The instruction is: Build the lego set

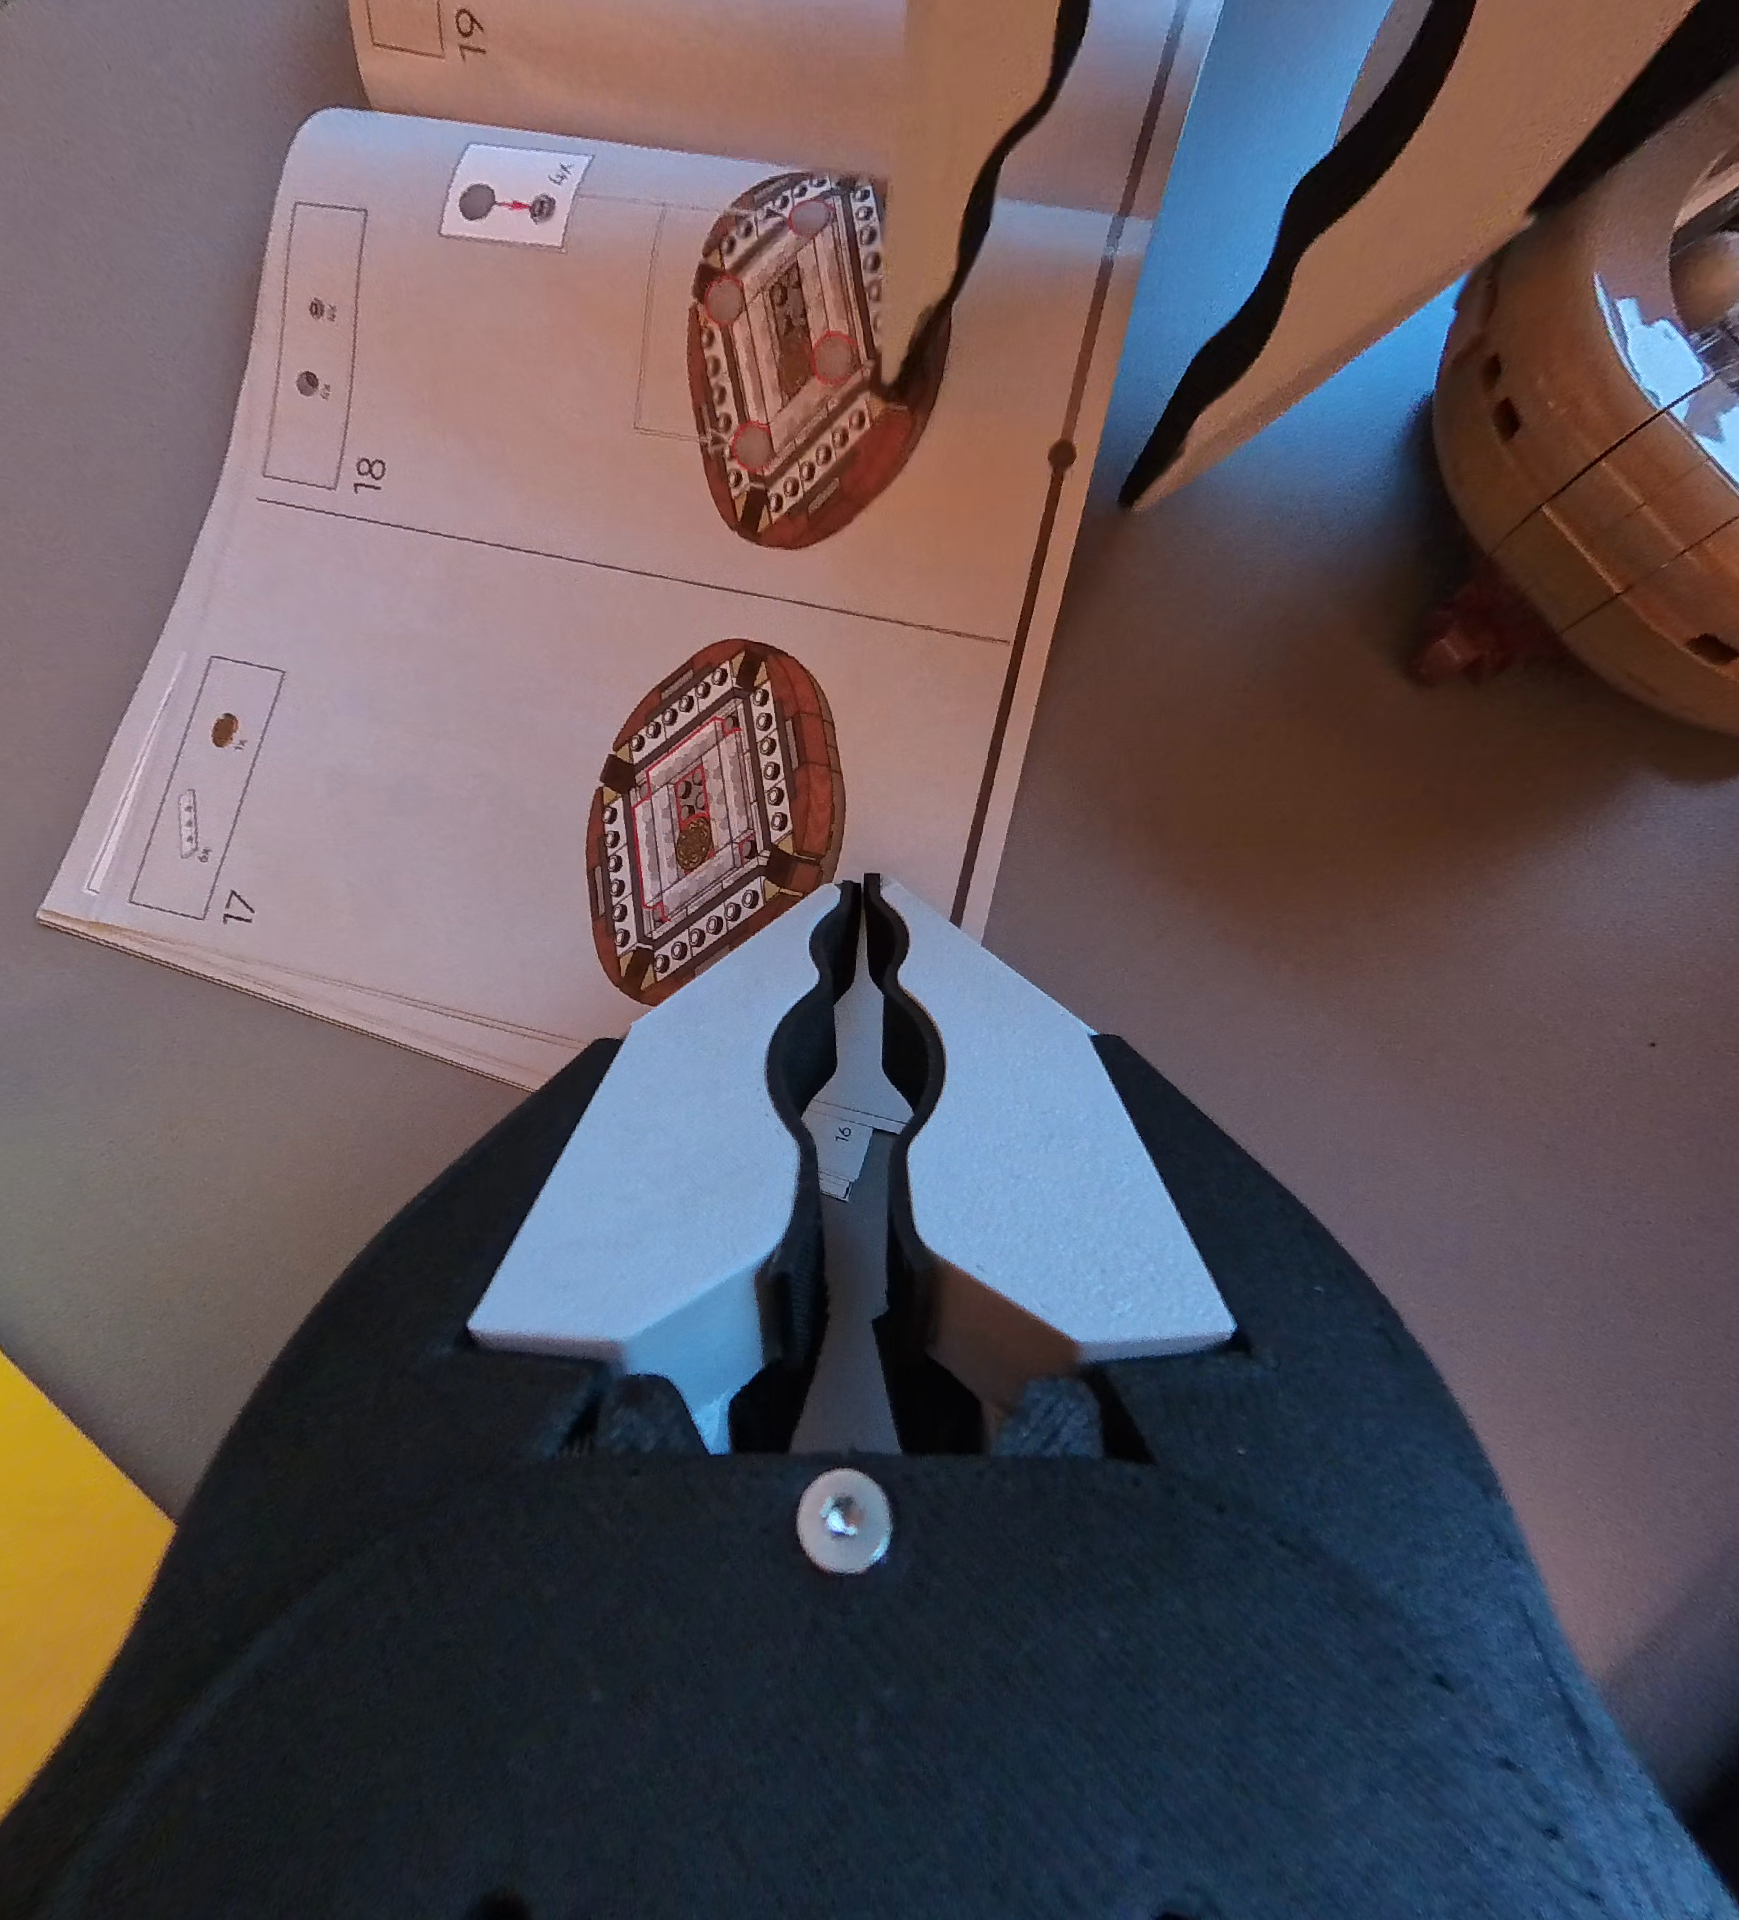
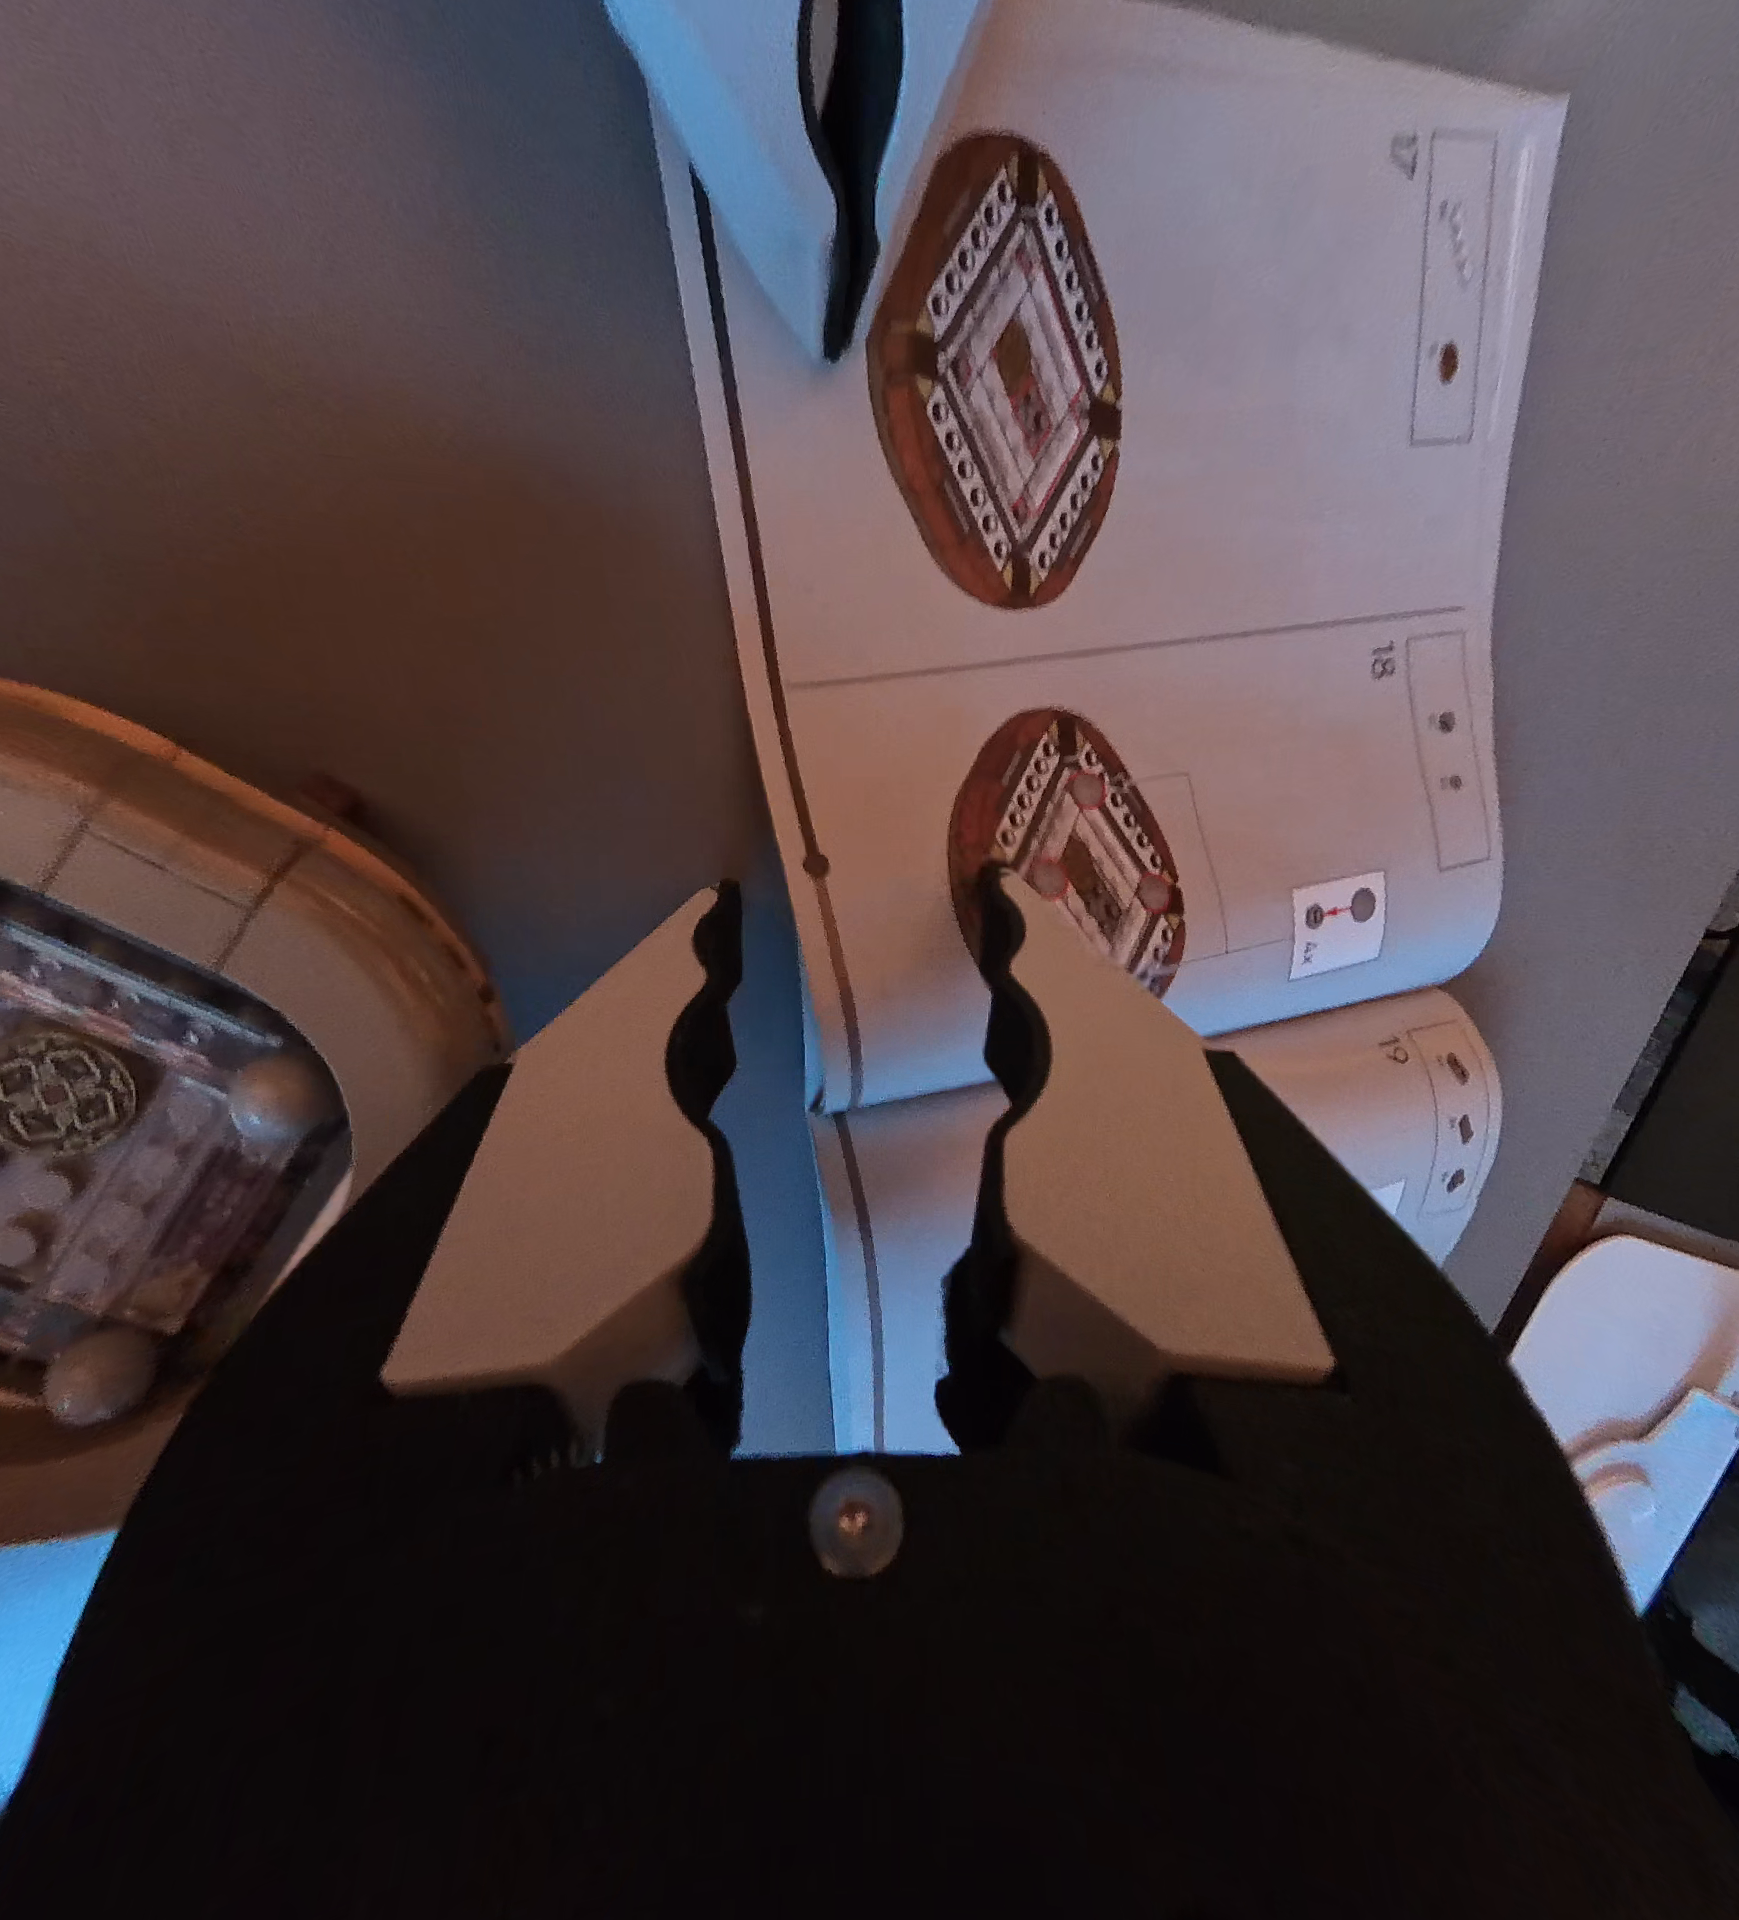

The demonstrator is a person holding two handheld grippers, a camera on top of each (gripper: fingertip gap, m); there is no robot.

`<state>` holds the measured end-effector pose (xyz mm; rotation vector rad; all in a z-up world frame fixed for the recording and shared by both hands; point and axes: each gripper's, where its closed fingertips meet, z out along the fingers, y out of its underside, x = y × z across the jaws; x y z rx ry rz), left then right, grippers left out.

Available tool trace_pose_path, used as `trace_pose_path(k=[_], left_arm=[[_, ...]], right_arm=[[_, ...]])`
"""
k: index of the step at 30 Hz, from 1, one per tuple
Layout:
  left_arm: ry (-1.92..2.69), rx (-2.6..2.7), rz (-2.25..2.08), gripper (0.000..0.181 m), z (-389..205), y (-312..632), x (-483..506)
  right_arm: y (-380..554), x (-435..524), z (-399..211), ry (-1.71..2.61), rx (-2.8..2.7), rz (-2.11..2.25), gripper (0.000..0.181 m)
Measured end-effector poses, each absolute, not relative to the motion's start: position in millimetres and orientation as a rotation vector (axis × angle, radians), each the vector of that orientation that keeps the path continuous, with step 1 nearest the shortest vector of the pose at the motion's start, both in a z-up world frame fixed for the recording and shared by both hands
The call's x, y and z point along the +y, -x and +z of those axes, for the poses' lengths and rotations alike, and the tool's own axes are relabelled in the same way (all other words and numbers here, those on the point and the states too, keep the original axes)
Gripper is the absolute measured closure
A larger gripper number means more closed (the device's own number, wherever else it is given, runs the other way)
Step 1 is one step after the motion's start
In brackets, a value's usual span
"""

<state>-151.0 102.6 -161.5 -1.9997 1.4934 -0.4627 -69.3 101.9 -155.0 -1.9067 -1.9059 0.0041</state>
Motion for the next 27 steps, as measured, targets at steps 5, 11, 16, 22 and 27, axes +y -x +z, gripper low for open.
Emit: trace_pose_path(k=[5, 11, 16, 22, 27], left_arm=[[1.996, 1.495, -0.459, 0.181, -162, 151, 103], [1.995, 1.501, -0.462, 0.180, -162, 150, 102], [2.006, 1.504, -0.467, 0.177, -162, 151, 101], [1.857, 1.257, -0.437, 0.156, -111, 146, 128], [1.597, 0.814, -0.688, 0.150, -25, 166, 143]], right_arm=[[83, 109, -155, 1.821, -1.907, -0.082, 0.140], [94, 109, -147, 1.757, -1.872, -0.072, 0.149], [98, 105, -142, 1.697, -1.855, -0.091, 0.160], [103, 105, -134, 1.666, -1.769, -0.087, 0.181], [94, 120, -112, 1.738, -1.495, -0.032, 0.181]])
